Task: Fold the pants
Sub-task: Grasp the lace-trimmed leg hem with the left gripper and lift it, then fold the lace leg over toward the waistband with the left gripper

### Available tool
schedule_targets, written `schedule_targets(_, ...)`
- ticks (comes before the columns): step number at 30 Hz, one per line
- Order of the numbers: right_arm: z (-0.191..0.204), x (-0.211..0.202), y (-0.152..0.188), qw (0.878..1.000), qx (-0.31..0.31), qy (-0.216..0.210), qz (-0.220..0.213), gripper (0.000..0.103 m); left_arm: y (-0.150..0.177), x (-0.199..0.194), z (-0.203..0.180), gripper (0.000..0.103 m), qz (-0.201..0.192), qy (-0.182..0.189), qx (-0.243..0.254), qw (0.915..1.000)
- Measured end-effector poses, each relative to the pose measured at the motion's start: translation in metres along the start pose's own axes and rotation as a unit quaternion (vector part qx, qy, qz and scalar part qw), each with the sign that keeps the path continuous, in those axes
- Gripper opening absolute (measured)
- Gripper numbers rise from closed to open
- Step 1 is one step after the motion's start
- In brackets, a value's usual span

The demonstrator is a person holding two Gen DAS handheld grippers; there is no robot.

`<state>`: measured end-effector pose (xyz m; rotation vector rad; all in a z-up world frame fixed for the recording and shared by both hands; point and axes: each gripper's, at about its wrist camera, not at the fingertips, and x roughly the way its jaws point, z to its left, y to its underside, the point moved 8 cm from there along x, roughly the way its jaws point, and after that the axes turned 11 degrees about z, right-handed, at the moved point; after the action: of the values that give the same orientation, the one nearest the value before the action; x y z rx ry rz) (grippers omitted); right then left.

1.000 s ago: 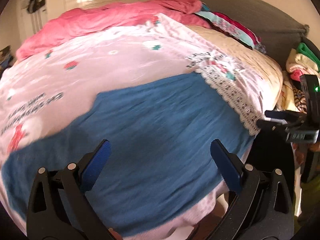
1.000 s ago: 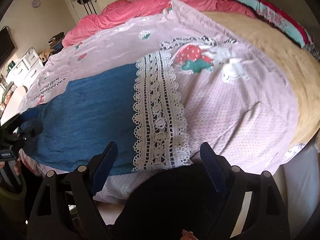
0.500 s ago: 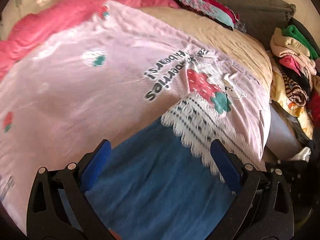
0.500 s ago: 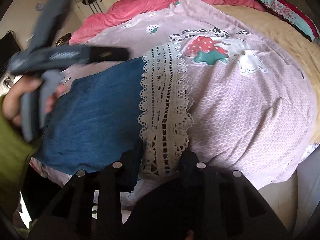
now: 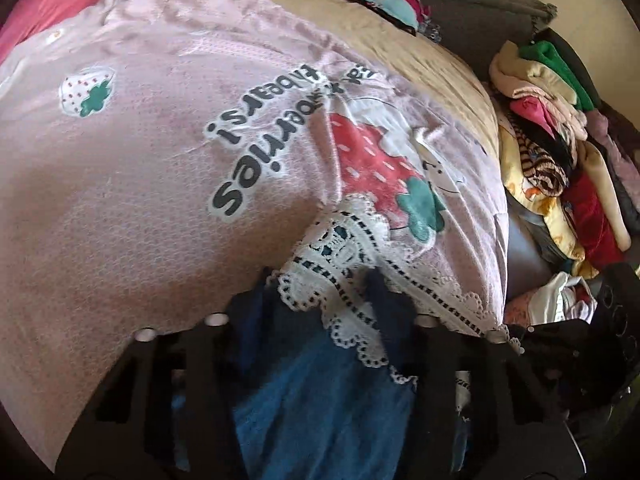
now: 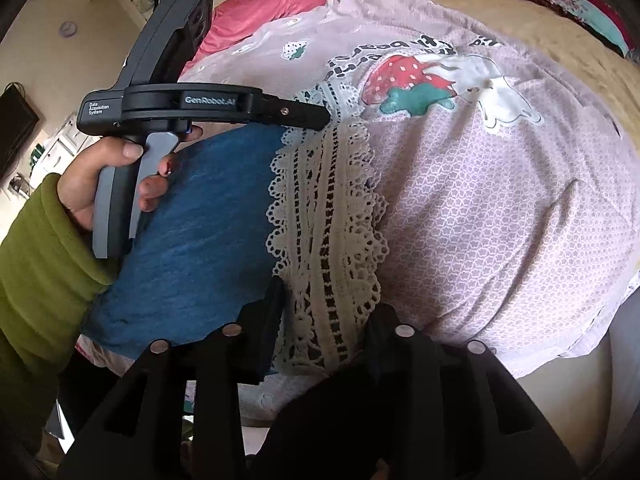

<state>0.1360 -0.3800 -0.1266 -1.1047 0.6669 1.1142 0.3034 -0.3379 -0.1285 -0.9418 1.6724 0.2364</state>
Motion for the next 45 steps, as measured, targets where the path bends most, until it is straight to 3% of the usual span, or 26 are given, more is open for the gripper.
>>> schedule_targets(5, 0.006, -0.004, -0.004, 1.0, -0.014, -0.021, -0.016, 0.023, 0.003, -0.011, 0.001, 0.013, -0.023, 0.003, -0.015, 0.9996)
schedule_targets(10, 0.023, -0.017, -0.008, 0.997, -0.032, -0.059, -0.048, 0.023, 0.014, -0.044, 0.002, 0.011, -0.066, 0.041, -0.03, 0.9965)
schedule_targets(17, 0.104, -0.043, -0.014, 0.982, -0.128, -0.106, -0.091, 0.023, 0.049, -0.119, 0.014, 0.011, -0.138, 0.053, -0.044, 0.9881)
schedule_targets(23, 0.187, -0.024, -0.019, 0.966, -0.216, -0.127, -0.063, 0.023, 0.104, -0.164, 0.051, 0.014, -0.181, 0.032, -0.106, 0.9772)
schedule_targets(27, 0.213, 0.016, -0.016, 0.965, -0.24, -0.103, -0.019, 0.023, 0.152, -0.175, 0.095, 0.035, -0.195, 0.001, -0.206, 0.9589)
schedule_targets(30, 0.229, 0.039, -0.003, 0.961, -0.266, -0.072, 0.007, 0.023, 0.191, -0.189, 0.122, 0.051, -0.225, 0.015, -0.274, 0.9349)
schedule_targets(33, 0.252, 0.053, 0.017, 0.946, -0.322, -0.025, 0.011, 0.025, 0.219, -0.192, 0.14, 0.058, -0.248, 0.036, -0.322, 0.9128)
schedule_targets(36, 0.272, 0.066, 0.031, 0.933, -0.358, 0.013, 0.009, 0.027, 0.224, -0.185, 0.143, 0.06, -0.239, 0.053, -0.324, 0.9138)
schedule_targets(38, 0.286, 0.074, 0.042, 0.92, -0.39, 0.037, 0.002, 0.034, 0.221, -0.181, 0.139, 0.064, -0.236, 0.089, -0.318, 0.9138)
schedule_targets(39, 0.29, 0.075, 0.047, 0.916, -0.399, 0.037, -0.004, 0.043, 0.221, -0.179, 0.138, 0.064, -0.232, 0.089, -0.315, 0.9159)
schedule_targets(40, 0.295, 0.07, 0.05, 0.914, -0.403, 0.028, -0.016, 0.043, 0.221, -0.174, 0.139, 0.064, -0.222, 0.071, -0.315, 0.92)
schedule_targets(42, 0.297, 0.052, 0.049, 0.917, -0.397, -0.007, -0.037, 0.044, 0.223, -0.167, 0.14, 0.064, -0.213, 0.056, -0.315, 0.9233)
schedule_targets(45, 0.281, 0.031, 0.041, 0.927, -0.37, -0.006, -0.062, 0.051, 0.221, -0.167, 0.138, 0.064, -0.213, 0.046, -0.307, 0.9264)
